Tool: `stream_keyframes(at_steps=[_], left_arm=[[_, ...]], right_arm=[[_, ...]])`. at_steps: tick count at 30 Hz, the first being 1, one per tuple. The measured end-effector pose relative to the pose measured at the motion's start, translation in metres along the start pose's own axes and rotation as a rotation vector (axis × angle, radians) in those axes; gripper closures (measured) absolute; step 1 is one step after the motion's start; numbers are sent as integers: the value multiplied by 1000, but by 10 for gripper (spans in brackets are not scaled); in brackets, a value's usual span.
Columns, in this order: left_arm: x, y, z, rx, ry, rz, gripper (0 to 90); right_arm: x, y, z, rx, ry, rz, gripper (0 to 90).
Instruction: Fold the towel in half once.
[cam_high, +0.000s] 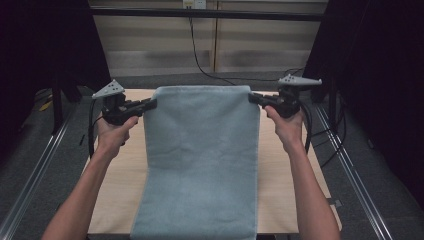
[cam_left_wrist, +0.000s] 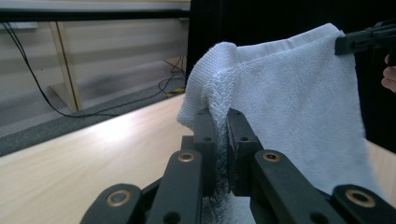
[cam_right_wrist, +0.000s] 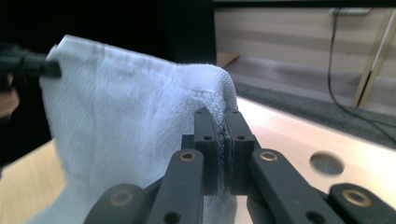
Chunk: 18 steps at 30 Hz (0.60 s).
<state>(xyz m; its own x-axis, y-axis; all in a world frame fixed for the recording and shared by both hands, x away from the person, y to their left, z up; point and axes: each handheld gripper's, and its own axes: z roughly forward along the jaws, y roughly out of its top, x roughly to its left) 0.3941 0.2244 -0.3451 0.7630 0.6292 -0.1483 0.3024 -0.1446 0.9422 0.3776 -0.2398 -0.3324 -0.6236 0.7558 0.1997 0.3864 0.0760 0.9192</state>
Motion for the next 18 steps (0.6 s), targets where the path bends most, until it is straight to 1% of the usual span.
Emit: stream_keyframes(at_steps=[2, 3, 4, 5, 6, 7, 8, 10, 11, 12, 13, 15, 16, 17, 18], left_arm=[[-4, -7, -7, 3, -13, 6, 848], [-8, -11, -10, 5, -20, 8, 847], [-12, -15, -14, 8, -16, 8, 848], [-16, -20, -18, 13, -16, 0, 848], [-20, -25, -22, 14, -28, -2, 848], [-23, -30, -25, 20, -30, 2, 848], [-26, -34, -29, 27, -36, 6, 848], [-34, -44, -35, 37, -54, 6, 848], [-37, -47, -39, 43, -51, 11, 848], [-40, -51, -42, 41, -57, 2, 848], [-43, -54, -45, 45, -63, 9, 848], [-48, -60, -50, 54, -61, 12, 848], [-49, -63, -52, 62, -66, 12, 848], [-50, -66, -55, 74, -64, 11, 848], [-51, -71, -58, 78, -78, -6, 848]], right_arm=[[4, -15, -7, -3, 29, 15, 867], [7, -22, -11, -2, 43, 14, 867], [10, -28, -16, 4, 47, 16, 867], [14, -33, -21, 7, 56, 13, 867], [18, -39, -26, 9, 67, 8, 867], [22, -44, -31, 15, 71, 0, 866], [25, -49, -36, 34, 69, -5, 867], [31, -58, -45, 48, 79, 3, 867], [34, -62, -49, 54, 81, 2, 867], [39, -67, -52, 56, 92, 4, 867], [43, -71, -55, 61, 104, 6, 867], [52, -80, -60, 86, 110, 3, 867], [57, -85, -62, 92, 123, 7, 867], [62, -90, -65, 102, 131, 7, 867], [66, -95, -67, 111, 139, 10, 867]])
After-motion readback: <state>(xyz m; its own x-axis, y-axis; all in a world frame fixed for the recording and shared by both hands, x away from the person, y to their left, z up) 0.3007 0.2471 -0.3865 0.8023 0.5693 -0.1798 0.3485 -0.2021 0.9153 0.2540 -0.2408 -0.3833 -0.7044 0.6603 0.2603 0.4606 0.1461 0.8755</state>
